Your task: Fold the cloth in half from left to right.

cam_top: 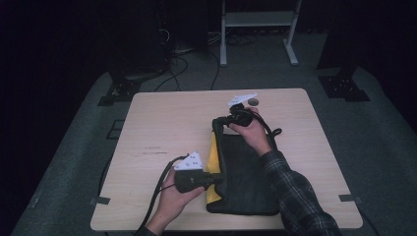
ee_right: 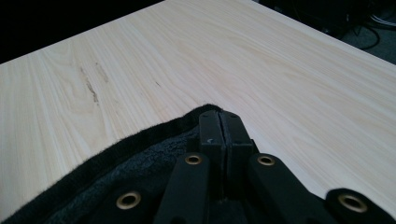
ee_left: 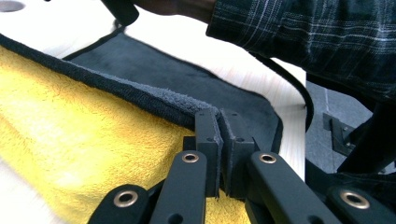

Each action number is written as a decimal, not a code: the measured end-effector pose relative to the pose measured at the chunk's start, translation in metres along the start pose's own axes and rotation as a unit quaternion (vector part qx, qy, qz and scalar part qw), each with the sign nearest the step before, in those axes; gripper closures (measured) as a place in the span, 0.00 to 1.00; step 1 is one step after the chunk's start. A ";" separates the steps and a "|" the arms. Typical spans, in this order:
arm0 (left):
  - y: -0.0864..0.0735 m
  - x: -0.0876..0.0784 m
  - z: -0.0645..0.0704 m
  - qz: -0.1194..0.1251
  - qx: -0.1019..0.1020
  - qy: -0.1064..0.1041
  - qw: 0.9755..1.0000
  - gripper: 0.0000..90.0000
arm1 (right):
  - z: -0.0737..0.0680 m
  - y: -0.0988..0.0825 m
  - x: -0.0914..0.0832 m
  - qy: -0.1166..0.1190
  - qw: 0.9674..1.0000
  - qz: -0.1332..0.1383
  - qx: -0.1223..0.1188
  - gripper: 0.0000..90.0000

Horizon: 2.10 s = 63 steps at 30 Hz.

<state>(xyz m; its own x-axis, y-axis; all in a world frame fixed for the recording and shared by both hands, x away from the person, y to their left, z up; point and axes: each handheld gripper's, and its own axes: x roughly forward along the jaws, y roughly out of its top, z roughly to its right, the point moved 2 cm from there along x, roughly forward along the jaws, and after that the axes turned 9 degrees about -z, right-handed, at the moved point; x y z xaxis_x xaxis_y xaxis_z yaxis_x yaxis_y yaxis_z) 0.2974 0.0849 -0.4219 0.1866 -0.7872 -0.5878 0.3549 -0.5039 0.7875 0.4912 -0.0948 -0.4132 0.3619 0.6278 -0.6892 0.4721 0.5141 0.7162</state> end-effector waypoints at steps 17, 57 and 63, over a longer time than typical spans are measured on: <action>0.029 0.075 0.018 -0.036 0.038 -0.057 0.997 0.96 | 0.039 -0.051 -0.043 -0.019 0.999 0.004 0.040 0.98; 0.036 0.115 0.010 -0.064 0.046 -0.061 0.995 0.57 | 0.072 -0.110 -0.070 -0.069 0.995 0.001 0.076 0.64; 0.026 0.094 -0.006 -0.062 0.030 -0.028 0.997 0.54 | 0.071 -0.113 -0.079 -0.064 0.994 0.015 0.089 0.59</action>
<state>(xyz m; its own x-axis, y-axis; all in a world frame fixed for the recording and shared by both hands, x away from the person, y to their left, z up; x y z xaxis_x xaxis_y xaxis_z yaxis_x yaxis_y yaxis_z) 0.3300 -0.0004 -0.4575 0.0923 -0.7353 -0.6715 0.3158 -0.6179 0.7200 0.4659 -0.2441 -0.4472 0.4711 0.5566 -0.6843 0.5906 0.3772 0.7134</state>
